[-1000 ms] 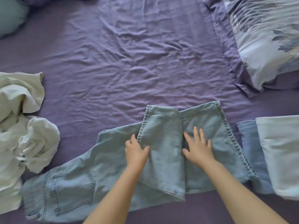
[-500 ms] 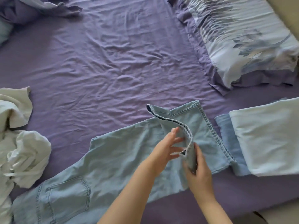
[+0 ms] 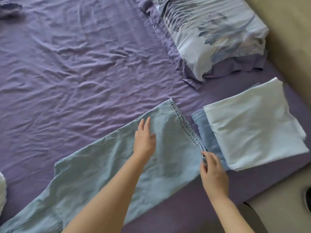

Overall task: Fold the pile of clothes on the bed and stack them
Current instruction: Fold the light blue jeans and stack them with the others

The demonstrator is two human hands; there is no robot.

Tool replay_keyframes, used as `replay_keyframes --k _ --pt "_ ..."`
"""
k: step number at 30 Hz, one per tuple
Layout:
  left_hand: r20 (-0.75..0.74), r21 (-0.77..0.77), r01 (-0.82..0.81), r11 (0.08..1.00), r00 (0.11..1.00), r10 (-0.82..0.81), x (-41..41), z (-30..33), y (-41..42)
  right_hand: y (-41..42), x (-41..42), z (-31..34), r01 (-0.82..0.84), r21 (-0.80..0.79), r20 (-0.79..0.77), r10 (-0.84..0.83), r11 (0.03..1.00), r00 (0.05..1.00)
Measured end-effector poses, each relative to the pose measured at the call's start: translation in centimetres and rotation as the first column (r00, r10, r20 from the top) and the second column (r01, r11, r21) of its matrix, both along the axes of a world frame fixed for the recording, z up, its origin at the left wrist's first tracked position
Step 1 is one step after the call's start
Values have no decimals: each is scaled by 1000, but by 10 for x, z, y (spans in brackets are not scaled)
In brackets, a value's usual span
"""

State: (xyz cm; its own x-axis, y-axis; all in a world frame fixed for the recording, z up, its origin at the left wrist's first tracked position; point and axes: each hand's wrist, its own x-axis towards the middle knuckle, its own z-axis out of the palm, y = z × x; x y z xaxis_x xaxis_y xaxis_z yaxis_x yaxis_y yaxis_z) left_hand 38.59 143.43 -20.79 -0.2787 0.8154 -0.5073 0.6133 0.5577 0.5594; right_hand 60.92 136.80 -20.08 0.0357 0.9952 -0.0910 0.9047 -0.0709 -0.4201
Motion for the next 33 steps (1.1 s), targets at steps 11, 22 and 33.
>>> replay_keyframes --k 11,22,33 --pt "-387 -125 -6 992 921 -44 14 -23 71 10 17 -21 -147 113 140 131 983 981" --pt "-418 -41 -107 993 905 80 2 -37 86 24 11 -24 -322 78 330 281 943 901" --pt "-481 -292 -33 956 869 -117 -33 -40 -70 32 -56 -23 -405 -509 257 583 760 771"
